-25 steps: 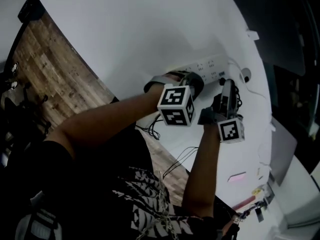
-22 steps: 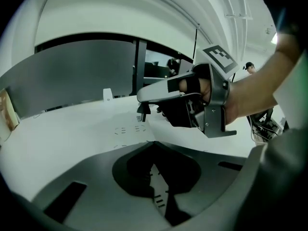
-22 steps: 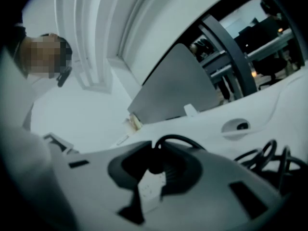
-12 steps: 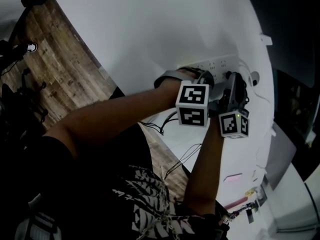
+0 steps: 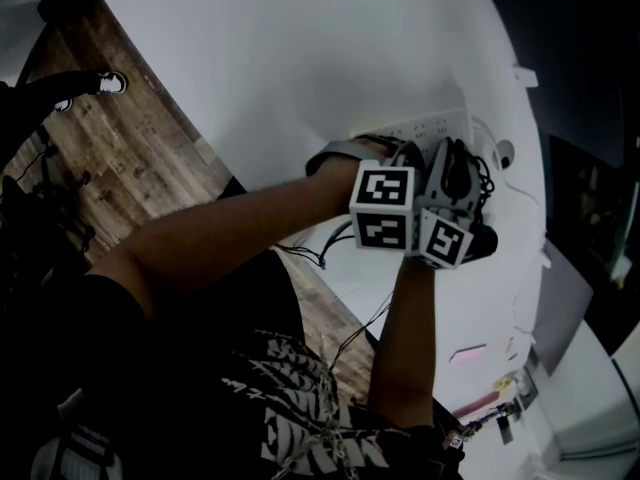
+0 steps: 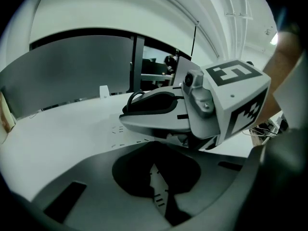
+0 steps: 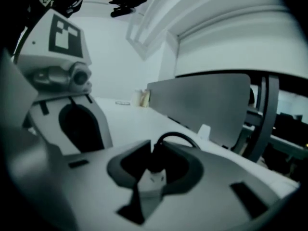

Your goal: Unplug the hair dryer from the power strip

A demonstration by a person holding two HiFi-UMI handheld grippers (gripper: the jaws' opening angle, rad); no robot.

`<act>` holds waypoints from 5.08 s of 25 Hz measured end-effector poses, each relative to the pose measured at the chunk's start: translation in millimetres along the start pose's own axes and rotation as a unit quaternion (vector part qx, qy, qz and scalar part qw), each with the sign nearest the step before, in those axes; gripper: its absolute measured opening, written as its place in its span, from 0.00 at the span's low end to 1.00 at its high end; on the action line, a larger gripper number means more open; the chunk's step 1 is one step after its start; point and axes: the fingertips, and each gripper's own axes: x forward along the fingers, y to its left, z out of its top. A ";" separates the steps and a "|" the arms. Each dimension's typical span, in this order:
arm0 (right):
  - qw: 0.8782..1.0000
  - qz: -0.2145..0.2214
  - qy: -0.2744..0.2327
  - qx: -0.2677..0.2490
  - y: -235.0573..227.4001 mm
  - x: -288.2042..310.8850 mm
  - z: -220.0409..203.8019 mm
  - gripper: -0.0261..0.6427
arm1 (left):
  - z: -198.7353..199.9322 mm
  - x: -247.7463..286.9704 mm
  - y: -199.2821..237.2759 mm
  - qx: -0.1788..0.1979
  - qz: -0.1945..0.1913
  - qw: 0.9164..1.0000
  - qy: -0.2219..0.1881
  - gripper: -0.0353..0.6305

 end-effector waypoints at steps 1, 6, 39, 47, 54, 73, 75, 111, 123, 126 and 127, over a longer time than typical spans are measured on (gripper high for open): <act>1.000 -0.001 -0.003 0.007 -0.5 -0.2 -0.7 0.17 | -0.4 0.1 -0.1 0.000 0.000 1.000 0.001 0.09; 0.999 0.002 -0.016 0.050 -3.6 -0.4 -3.3 0.17 | -1.1 0.9 1.1 -0.002 0.002 1.000 0.003 0.09; 0.982 -0.014 -0.100 0.162 3.3 -214.6 115.0 0.10 | 92.0 -243.9 -9.0 -0.045 0.163 0.924 -0.341 0.09; 0.974 -0.033 -0.139 0.177 3.3 -269.8 127.2 0.10 | 119.2 -278.6 -46.9 -0.055 0.164 0.917 -0.359 0.09; 0.974 -0.018 -0.139 0.177 14.5 -280.2 122.0 0.10 | 119.2 -279.4 -66.6 -0.047 0.168 0.918 -0.356 0.09; 0.981 0.006 -0.057 0.185 17.3 -139.9 73.3 0.10 | 71.9 -189.7 4.0 -0.089 0.130 0.952 -0.263 0.09; 0.983 0.007 -0.034 0.183 15.0 -115.6 55.7 0.10 | 65.5 -169.2 15.1 -0.097 0.120 0.956 -0.248 0.09; 0.919 -0.026 0.113 0.377 -3.5 -99.7 -54.4 0.27 | -3.1 -41.0 17.6 -0.154 0.028 0.984 -0.084 0.09; 0.952 -0.085 -0.099 0.276 -23.0 -302.5 77.5 0.13 | 115.6 -257.3 -54.5 -0.030 0.124 0.928 -0.351 0.09; 0.957 -0.108 -0.152 0.220 -27.2 -336.4 117.2 0.11 | 139.4 -294.8 -73.2 -0.030 0.142 0.907 -0.396 0.09; 0.959 -0.113 -0.167 0.201 -26.4 -344.9 128.9 0.11 | 147.0 -302.4 -80.9 -0.029 0.142 0.902 -0.408 0.09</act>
